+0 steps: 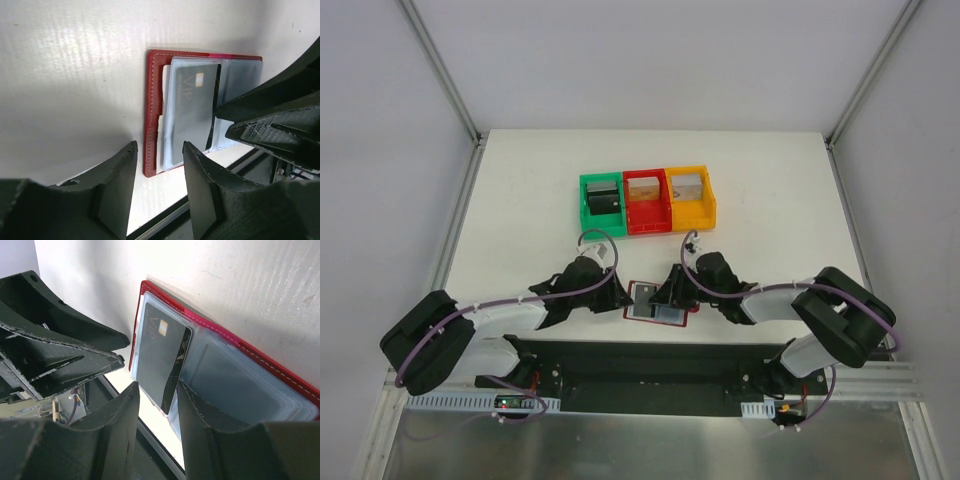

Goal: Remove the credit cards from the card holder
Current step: Remove the credit card from the card holder.

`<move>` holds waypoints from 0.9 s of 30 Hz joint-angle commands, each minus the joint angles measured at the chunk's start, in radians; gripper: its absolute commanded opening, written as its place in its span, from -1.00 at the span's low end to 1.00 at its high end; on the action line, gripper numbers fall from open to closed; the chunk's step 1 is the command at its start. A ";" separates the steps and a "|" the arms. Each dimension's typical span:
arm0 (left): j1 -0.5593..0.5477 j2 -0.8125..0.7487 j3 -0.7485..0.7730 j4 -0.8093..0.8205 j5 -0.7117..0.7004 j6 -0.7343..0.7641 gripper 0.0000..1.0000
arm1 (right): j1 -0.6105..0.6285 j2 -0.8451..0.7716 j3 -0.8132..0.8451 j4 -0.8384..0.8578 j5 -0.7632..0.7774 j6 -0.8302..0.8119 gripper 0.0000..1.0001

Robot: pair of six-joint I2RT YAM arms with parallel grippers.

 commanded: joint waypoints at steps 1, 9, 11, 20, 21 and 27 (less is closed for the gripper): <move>-0.007 -0.042 -0.024 -0.089 -0.074 0.034 -0.19 | 0.003 0.015 0.024 0.038 -0.010 0.003 -0.22; -0.007 0.051 0.016 -0.089 -0.071 0.051 -0.60 | 0.003 0.025 0.031 0.038 -0.010 0.004 -0.22; -0.005 0.056 0.019 -0.089 -0.074 0.049 -0.67 | 0.003 0.023 0.034 0.038 -0.010 0.003 -0.22; -0.007 0.064 0.005 -0.087 -0.083 0.045 -0.78 | 0.003 0.020 0.035 -0.020 0.026 -0.010 -0.16; -0.007 0.057 0.002 -0.087 -0.085 0.045 -0.79 | 0.003 0.020 0.035 -0.036 0.036 -0.014 -0.14; -0.005 0.010 -0.008 -0.101 -0.104 0.040 -0.71 | 0.000 0.012 0.031 -0.056 0.052 -0.013 -0.12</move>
